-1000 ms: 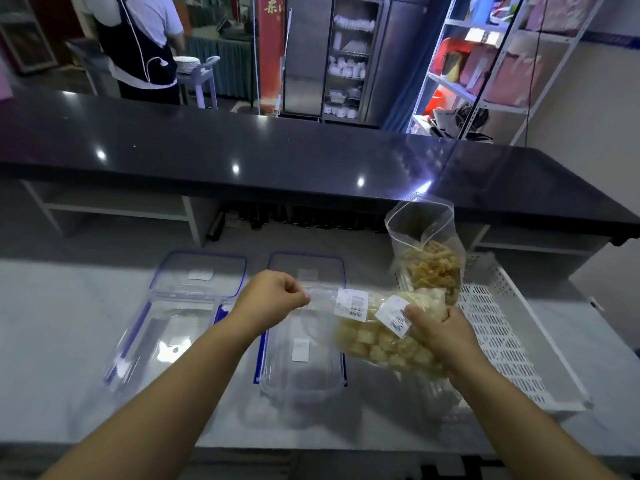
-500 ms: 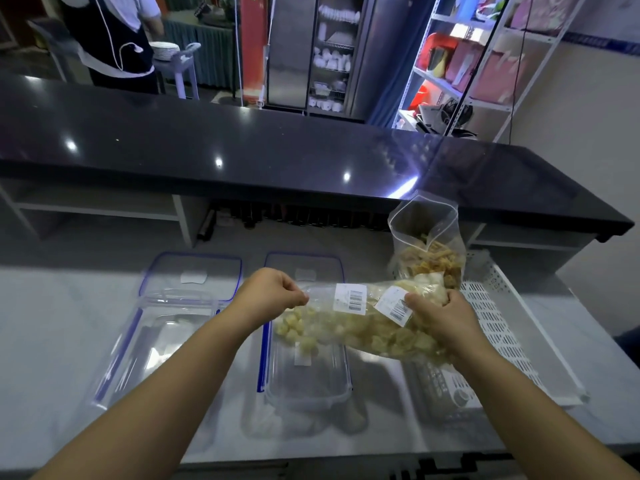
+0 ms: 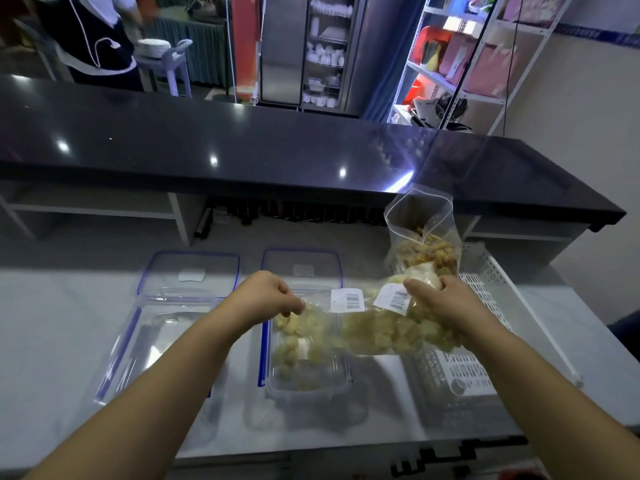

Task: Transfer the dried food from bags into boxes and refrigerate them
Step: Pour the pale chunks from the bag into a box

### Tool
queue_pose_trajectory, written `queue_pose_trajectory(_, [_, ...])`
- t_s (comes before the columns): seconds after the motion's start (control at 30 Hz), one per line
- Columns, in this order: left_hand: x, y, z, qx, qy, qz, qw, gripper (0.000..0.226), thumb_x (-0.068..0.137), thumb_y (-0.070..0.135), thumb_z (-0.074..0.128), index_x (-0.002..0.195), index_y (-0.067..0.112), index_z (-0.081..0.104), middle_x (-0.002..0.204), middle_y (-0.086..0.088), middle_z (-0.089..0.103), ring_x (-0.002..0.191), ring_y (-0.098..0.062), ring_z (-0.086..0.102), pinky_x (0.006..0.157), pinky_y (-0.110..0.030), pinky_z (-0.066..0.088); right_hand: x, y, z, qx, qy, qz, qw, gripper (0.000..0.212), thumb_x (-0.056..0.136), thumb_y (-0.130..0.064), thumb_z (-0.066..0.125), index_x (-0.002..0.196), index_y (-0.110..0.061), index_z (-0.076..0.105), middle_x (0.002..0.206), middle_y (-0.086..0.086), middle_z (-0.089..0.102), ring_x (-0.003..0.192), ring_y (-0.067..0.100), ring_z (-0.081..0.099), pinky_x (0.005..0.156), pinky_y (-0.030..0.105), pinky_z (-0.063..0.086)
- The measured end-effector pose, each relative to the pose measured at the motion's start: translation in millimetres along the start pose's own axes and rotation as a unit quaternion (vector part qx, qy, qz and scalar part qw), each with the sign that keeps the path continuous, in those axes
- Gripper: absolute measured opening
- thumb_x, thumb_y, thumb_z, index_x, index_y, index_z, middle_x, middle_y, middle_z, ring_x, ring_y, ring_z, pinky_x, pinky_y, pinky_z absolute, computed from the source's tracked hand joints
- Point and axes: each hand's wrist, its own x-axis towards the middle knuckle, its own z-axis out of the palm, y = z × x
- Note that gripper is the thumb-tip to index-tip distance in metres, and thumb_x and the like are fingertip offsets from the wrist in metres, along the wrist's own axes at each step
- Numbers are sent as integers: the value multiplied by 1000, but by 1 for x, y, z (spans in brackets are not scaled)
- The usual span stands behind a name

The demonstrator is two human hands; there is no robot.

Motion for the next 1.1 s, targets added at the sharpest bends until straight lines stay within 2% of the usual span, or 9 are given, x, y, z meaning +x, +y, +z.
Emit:
queue_pose_trajectory(0.13, [4, 0, -6, -20, 41, -6, 999, 18, 78, 29, 72, 70, 13, 74, 73, 0, 69, 83, -15, 64, 82, -35, 51, 3, -9, 8, -25, 27, -17, 999, 38, 87, -45, 62, 103, -11, 52, 82, -2, 57, 70, 14, 58, 51, 26, 41])
queue_pose_trajectory(0.23, [3, -3, -8, 4, 14, -14, 1000, 16, 79, 27, 71, 68, 15, 73, 74, 1, 69, 82, -15, 63, 77, -31, 49, 5, -13, 10, -43, 3, -1, 999, 41, 87, -46, 61, 104, -9, 53, 89, 6, 63, 76, 23, 64, 62, 36, 55])
queue_pose_trajectory(0.33, [1, -7, -8, 13, -10, -16, 1000, 15, 79, 26, 71, 71, 13, 75, 75, -1, 69, 80, -14, 62, 69, -27, 47, 7, -12, 10, -62, -17, 12, 998, 46, 85, -48, 62, 108, -9, 56, 96, 12, 67, 79, 30, 68, 71, 46, 59])
queue_pose_trajectory(0.4, [0, -8, -7, 2, -4, -16, 1000, 15, 79, 26, 71, 72, 13, 74, 75, 0, 68, 79, -13, 62, 67, -26, 45, 7, -12, 11, -53, -8, 7, 999, 48, 85, -47, 63, 111, -8, 56, 97, 12, 67, 79, 30, 68, 70, 45, 59])
queue_pose_trajectory(0.57, [3, -5, -11, -27, 33, -6, 999, 17, 80, 28, 71, 71, 13, 73, 76, 0, 68, 85, -18, 64, 77, -32, 49, 8, -14, 14, -16, 26, 1, 1000, 43, 87, -45, 60, 113, -10, 53, 96, 11, 66, 80, 28, 67, 67, 40, 57])
queue_pose_trajectory(0.67, [5, -3, -14, -27, 54, 2, 998, 18, 79, 29, 71, 67, 16, 72, 74, 1, 68, 82, -18, 63, 72, -30, 48, 9, -15, 13, -17, 40, -13, 999, 42, 87, -45, 59, 111, -11, 54, 95, 10, 66, 79, 27, 66, 63, 34, 53])
queue_pose_trajectory(0.83, [1, -2, -15, 25, -15, -1, 1000, 16, 79, 26, 71, 67, 17, 72, 71, 2, 67, 75, -12, 61, 64, -23, 46, 7, -16, 9, -38, -19, 6, 999, 37, 88, -44, 59, 100, -10, 55, 93, 17, 68, 76, 33, 68, 59, 39, 56])
queue_pose_trajectory(0.93, [-1, -4, -14, 36, -54, -7, 998, 16, 78, 29, 71, 69, 16, 73, 72, 2, 67, 76, -12, 61, 68, -25, 47, 5, -16, 3, -52, -56, 20, 997, 34, 89, -41, 59, 99, -9, 55, 94, 20, 69, 80, 36, 69, 58, 36, 55])
queue_pose_trajectory(1.1, [-1, 0, -14, 8, -28, 0, 1000, 17, 80, 27, 70, 73, 13, 73, 73, 1, 67, 76, -11, 60, 65, -22, 44, 7, -18, 1, -30, -38, 14, 999, 36, 87, -44, 59, 99, -10, 56, 97, 20, 67, 84, 38, 68, 65, 42, 55])
